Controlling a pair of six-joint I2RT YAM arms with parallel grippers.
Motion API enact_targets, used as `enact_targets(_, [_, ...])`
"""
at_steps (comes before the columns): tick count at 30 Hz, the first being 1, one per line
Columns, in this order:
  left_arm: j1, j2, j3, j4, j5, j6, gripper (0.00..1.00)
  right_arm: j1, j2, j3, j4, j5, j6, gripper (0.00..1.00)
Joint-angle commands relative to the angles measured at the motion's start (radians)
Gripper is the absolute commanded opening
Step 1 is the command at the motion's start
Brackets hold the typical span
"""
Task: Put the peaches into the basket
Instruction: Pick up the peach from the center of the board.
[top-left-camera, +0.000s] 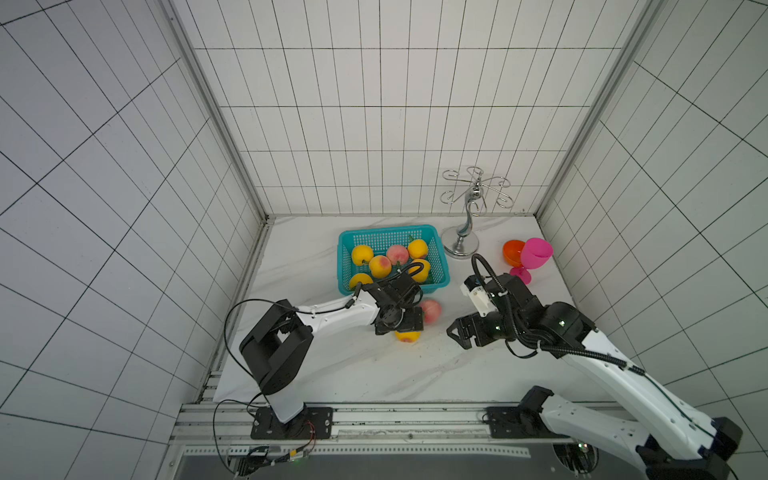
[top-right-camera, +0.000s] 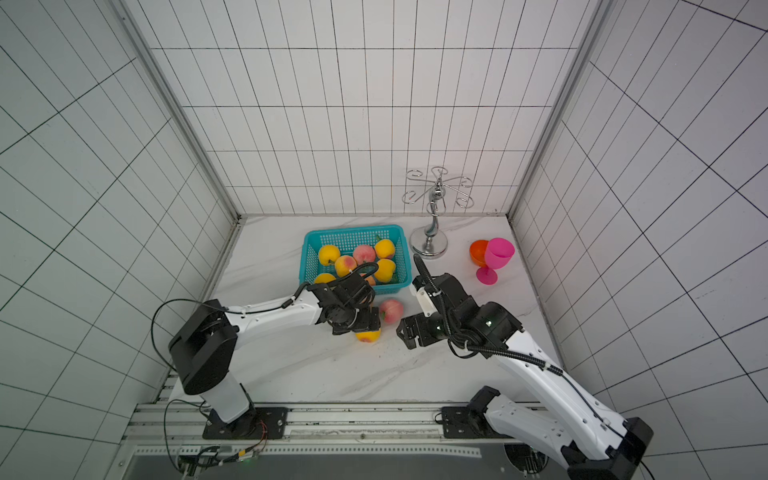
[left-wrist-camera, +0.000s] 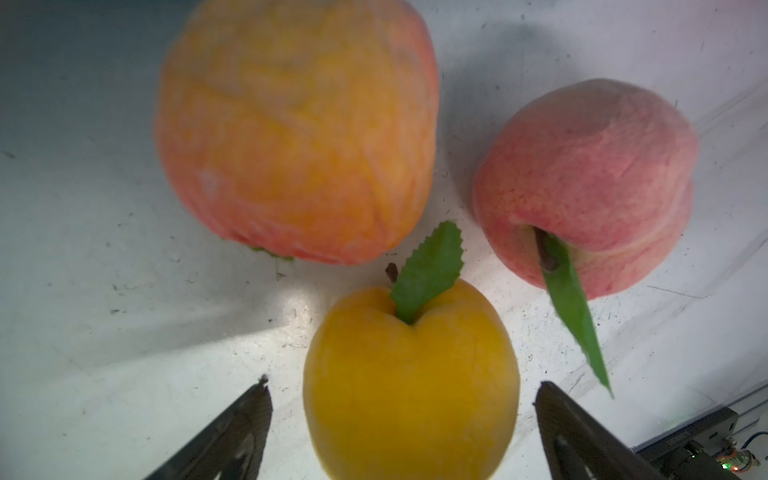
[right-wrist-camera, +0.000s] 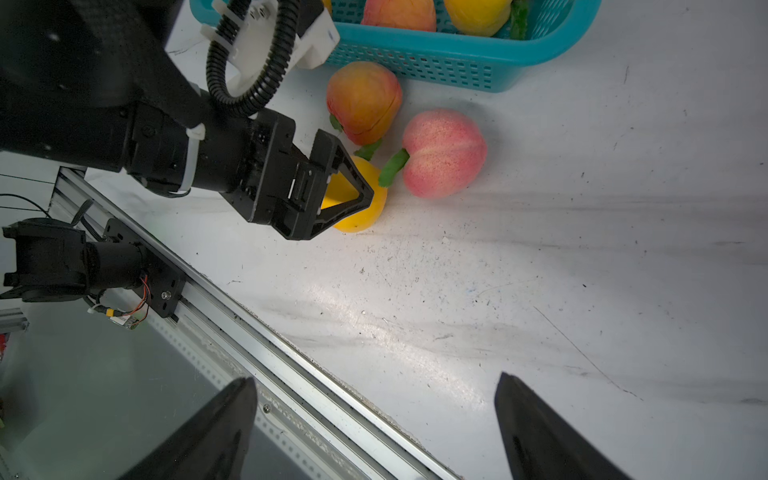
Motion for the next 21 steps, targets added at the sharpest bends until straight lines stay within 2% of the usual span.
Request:
enact_targets(1, [-0.004, 0.025, 0.006, 0.05, 0.001, -0.007, 0.94, -0.01, -0.03, -0.022, -0.021, -0.017, -0.013, 0.93])
enact_targets(13, [-0.03, 0.022, -0.014, 0.061, 0.003, -0.025, 0.88, -0.009, -0.072, -0.031, -0.036, -0.006, 0.012, 0.94])
enact_targets(19, [-0.041, 0.012, -0.032, 0.062, -0.006, -0.038, 0.81, -0.011, -0.094, -0.044, -0.037, -0.01, 0.028, 0.94])
enact_targets(21, [-0.043, 0.01, -0.039, 0.065, -0.007, -0.04, 0.75, -0.01, -0.103, -0.047, -0.038, -0.01, 0.033, 0.94])
